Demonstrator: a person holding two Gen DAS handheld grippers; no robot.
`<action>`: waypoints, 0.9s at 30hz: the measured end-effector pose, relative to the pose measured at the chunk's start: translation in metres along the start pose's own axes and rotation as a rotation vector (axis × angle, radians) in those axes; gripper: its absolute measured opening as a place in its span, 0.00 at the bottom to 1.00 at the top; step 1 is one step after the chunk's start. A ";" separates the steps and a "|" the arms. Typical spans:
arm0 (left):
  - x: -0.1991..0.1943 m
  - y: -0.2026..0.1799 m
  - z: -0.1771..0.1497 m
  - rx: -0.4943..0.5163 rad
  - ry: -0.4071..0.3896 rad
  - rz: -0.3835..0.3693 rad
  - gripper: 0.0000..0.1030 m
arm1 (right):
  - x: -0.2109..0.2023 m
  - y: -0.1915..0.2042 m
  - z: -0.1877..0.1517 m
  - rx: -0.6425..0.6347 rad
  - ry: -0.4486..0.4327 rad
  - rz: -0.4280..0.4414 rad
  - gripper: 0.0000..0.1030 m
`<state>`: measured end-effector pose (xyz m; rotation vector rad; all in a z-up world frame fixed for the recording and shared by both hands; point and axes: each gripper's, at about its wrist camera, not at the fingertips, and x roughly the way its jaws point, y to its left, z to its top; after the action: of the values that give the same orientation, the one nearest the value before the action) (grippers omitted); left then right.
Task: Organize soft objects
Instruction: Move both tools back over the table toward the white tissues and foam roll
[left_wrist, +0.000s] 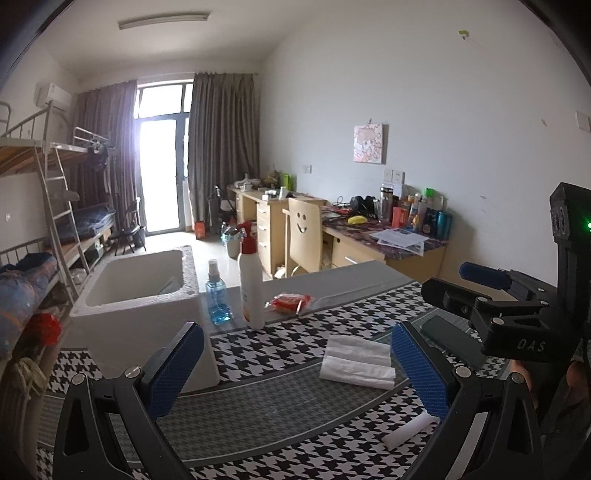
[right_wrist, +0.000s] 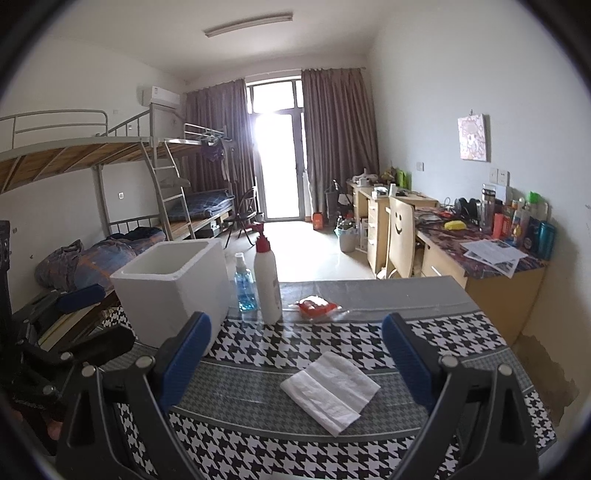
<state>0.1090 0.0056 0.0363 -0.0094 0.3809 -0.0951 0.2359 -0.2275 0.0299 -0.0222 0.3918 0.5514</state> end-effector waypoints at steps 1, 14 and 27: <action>0.000 -0.001 -0.001 0.002 0.000 0.000 0.99 | 0.000 -0.002 -0.001 0.005 0.002 -0.001 0.93; 0.014 -0.018 -0.023 0.027 0.065 -0.053 0.99 | 0.005 -0.017 -0.010 0.019 0.032 -0.018 0.93; 0.036 -0.043 -0.039 0.068 0.138 -0.109 0.99 | 0.010 -0.034 -0.022 0.024 0.067 -0.043 0.93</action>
<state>0.1235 -0.0405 -0.0124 0.0436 0.5154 -0.2171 0.2533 -0.2542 0.0029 -0.0262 0.4622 0.5043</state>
